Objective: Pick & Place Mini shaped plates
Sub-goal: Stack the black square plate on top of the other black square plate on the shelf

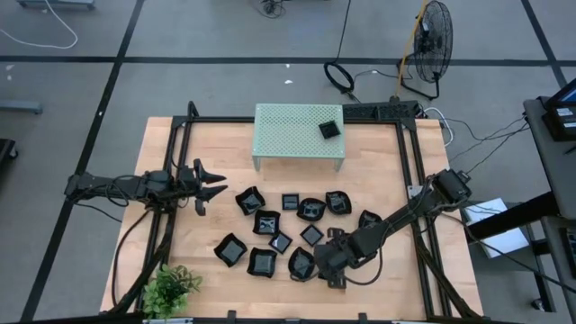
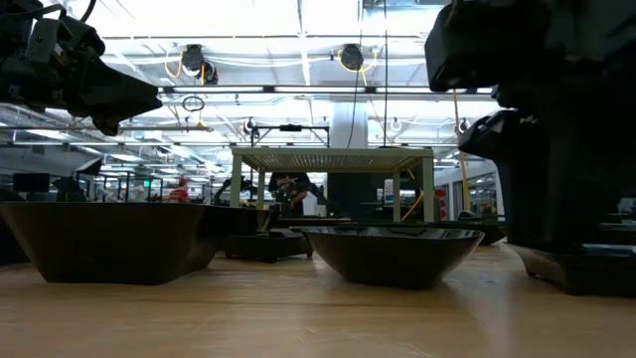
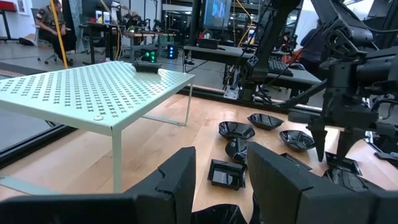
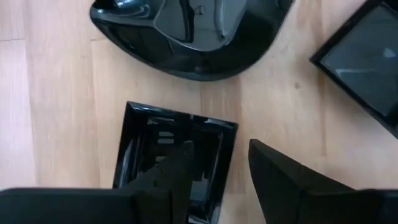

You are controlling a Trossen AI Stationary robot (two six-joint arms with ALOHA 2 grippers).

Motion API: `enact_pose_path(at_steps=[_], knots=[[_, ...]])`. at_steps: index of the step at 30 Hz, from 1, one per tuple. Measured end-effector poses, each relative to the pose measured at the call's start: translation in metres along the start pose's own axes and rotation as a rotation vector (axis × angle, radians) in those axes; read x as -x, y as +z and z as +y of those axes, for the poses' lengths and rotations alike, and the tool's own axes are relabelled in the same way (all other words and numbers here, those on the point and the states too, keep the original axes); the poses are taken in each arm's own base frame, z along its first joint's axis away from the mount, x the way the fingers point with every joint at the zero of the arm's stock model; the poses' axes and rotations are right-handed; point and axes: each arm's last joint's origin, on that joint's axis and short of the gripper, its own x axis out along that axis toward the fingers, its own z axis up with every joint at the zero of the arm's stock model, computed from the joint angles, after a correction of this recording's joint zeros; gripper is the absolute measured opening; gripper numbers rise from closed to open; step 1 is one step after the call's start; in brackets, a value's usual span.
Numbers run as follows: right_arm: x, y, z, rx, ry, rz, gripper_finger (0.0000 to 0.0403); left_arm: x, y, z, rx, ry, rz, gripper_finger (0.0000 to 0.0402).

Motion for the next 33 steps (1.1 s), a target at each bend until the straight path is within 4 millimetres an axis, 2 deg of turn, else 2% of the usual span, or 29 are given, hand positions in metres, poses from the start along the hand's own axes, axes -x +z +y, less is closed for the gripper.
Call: enact_pose_path(at_steps=[20,33], knots=[[-0.004,-0.011,-0.002,-0.065,-0.040,0.030,0.0137,0.000,0.000,0.000,0.001,0.000,-0.003,0.0145],[-0.005,-0.011,-0.002,-0.064,-0.037,0.031,0.0048,0.000,0.000,0.000,0.001,0.000,-0.003,0.0145]])
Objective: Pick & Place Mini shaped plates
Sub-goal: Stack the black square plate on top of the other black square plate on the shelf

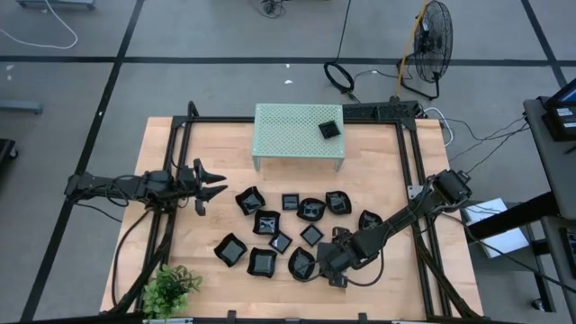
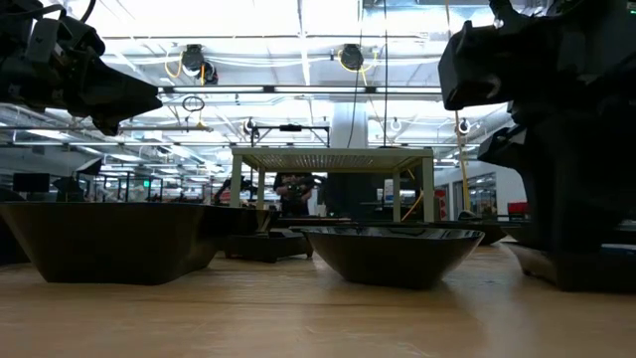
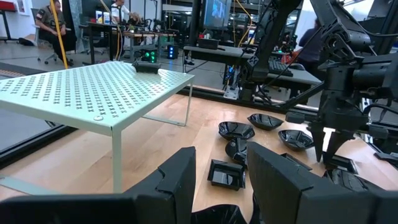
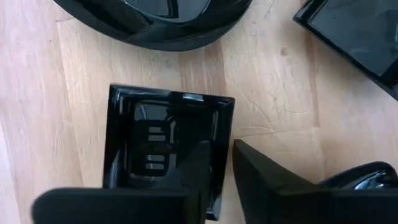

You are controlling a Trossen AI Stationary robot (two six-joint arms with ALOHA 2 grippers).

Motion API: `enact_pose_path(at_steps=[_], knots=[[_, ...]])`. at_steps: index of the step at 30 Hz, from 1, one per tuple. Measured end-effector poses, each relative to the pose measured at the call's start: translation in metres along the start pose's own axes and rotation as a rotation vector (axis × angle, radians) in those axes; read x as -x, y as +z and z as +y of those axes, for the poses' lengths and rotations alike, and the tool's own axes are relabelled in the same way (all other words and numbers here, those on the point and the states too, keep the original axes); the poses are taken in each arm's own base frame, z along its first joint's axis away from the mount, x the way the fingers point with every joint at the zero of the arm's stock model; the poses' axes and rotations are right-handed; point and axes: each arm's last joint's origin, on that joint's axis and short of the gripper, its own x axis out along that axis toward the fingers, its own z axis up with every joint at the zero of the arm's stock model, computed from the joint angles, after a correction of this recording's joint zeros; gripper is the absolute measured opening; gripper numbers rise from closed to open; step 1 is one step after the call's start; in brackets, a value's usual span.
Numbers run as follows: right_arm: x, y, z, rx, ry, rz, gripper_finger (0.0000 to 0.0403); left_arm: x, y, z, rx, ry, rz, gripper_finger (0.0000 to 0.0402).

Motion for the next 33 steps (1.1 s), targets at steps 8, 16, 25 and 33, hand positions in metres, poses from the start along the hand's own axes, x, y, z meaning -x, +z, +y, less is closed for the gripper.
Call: enact_pose_path(at_steps=[8,16,25,33], knots=[[0.001,0.000,0.000,0.002,0.005,-0.002,0.0004,0.000,0.000,0.000,0.000,0.000,0.000,0.0145],[0.020,0.004,0.001,0.000,0.042,-0.049,0.0003,0.000,0.000,0.000,0.000,0.000,0.000,0.0145],[0.052,0.009,-0.002,-0.002,0.096,-0.132,0.0001,0.000,0.000,0.000,0.000,0.000,-0.001,0.0145],[0.076,0.018,-0.012,-0.019,0.133,-0.210,0.0001,0.000,0.000,0.000,0.000,0.000,0.000,0.0145]])
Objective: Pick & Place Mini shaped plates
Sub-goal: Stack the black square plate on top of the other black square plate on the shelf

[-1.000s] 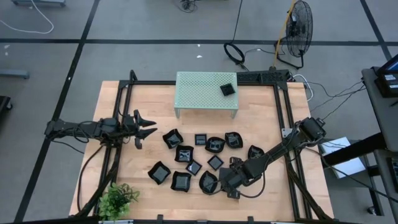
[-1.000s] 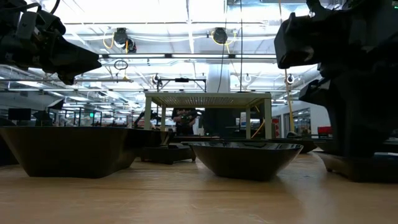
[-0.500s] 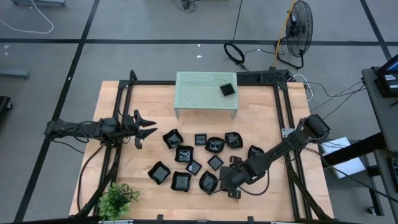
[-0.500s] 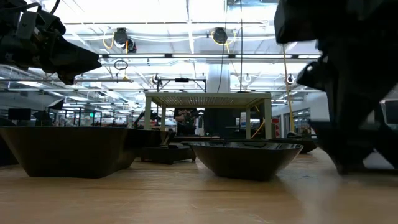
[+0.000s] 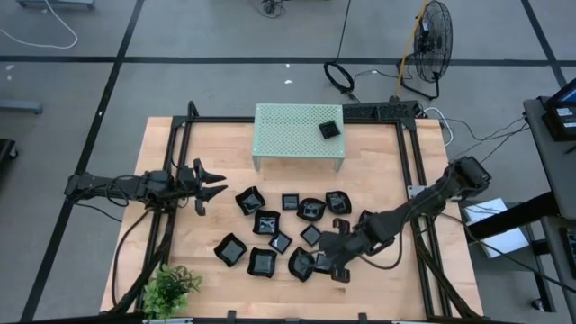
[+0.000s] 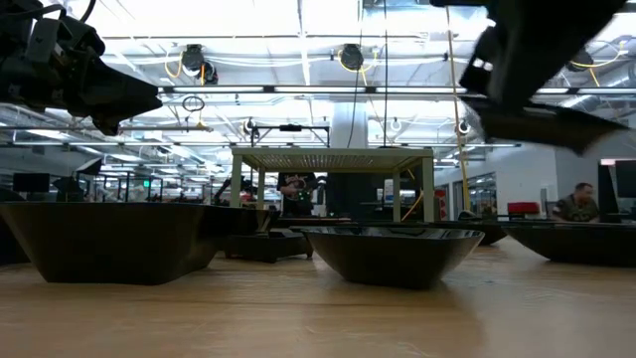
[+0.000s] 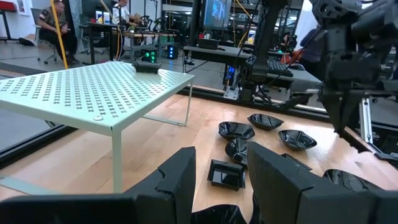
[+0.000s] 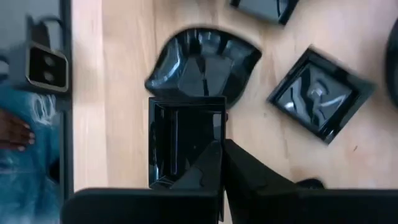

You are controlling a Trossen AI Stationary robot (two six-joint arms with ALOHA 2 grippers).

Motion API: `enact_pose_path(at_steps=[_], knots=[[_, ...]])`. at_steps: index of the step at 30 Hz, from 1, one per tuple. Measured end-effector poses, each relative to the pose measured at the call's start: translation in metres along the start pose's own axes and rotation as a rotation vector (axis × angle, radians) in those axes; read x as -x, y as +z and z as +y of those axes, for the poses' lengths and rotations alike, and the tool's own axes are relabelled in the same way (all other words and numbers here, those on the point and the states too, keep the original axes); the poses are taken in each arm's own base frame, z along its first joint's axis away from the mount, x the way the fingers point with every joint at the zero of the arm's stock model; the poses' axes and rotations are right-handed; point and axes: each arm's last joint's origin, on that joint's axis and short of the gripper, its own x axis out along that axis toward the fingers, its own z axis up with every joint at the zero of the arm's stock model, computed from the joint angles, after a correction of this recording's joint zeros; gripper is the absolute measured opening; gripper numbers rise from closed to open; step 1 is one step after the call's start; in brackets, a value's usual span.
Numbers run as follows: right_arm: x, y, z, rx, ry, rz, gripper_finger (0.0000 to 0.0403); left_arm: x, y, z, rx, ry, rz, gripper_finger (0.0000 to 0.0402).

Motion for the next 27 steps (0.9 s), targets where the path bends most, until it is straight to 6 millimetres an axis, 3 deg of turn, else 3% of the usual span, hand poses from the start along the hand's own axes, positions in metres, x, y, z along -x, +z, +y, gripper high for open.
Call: enact_pose_path(at_steps=[12,21,27], knots=[[0.047,0.042,-0.036,-0.028,0.044,-0.247,0.0001,0.000,0.000,0.000,0.000,0.000,0.000,0.0145],[0.087,0.073,-0.098,-0.344,-0.014,-0.457,0.0002,0.000,0.000,0.000,0.000,0.000,0.000,0.0145],[0.115,0.082,-0.141,-0.479,-0.086,-0.568,0.0002,0.000,0.000,0.000,0.000,0.000,0.000,0.0145]])
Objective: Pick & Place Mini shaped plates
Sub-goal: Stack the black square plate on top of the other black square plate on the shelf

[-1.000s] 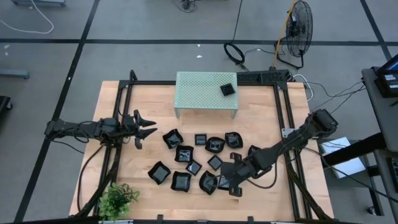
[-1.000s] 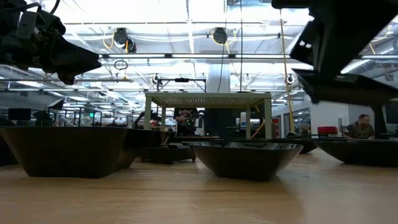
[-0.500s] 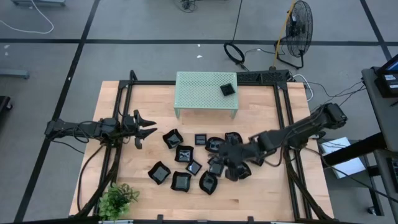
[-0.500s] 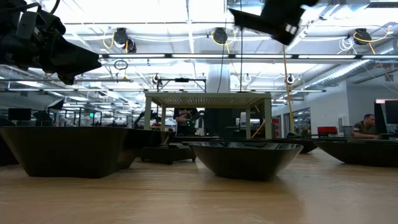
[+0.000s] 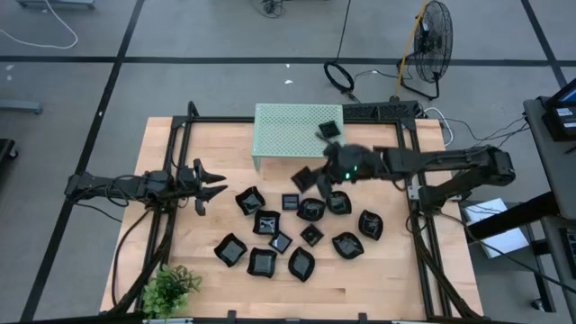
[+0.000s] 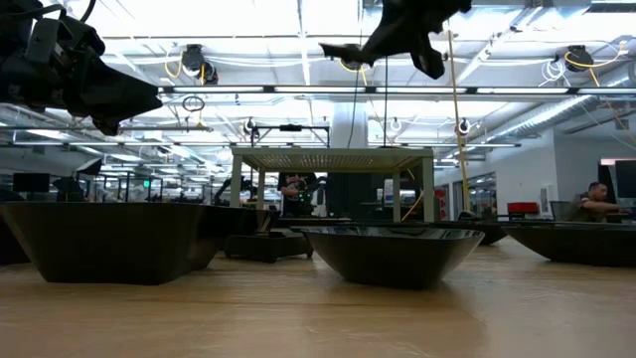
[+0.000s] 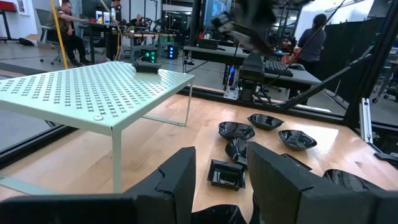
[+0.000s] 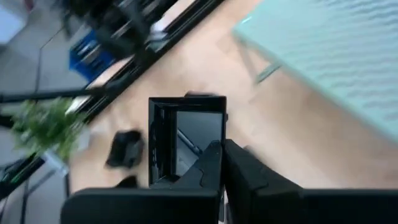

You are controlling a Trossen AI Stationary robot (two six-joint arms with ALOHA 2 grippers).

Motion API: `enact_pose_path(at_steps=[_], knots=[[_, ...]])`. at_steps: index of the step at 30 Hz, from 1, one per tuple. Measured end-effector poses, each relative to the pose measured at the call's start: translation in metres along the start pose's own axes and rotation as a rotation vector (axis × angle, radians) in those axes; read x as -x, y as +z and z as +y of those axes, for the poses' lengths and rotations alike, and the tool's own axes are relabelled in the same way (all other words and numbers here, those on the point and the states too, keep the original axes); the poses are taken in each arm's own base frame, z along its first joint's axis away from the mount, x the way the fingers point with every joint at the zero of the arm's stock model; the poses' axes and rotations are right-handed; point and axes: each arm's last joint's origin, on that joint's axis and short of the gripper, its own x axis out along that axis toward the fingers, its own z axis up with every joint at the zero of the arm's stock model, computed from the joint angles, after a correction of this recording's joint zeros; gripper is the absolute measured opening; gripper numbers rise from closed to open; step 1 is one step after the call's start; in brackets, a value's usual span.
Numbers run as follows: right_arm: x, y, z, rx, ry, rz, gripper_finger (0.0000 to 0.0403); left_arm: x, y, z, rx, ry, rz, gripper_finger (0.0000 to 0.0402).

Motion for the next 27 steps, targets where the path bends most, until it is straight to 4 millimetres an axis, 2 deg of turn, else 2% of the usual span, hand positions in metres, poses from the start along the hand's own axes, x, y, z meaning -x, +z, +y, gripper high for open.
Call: enact_pose_path(at_steps=[5,11,27], knots=[[0.006,0.023,-0.025,-0.062,-0.063,-0.077,0.0002,0.000,0.000,0.000,0.000,0.000,0.000,0.0145],[0.008,0.040,-0.051,-0.116,-0.124,-0.120,0.0002,0.000,0.000,0.000,0.000,0.000,0.000,0.0145],[0.019,0.064,-0.107,-0.170,-0.303,-0.156,0.0002,0.000,0.000,0.000,0.000,0.000,0.000,0.0145]])
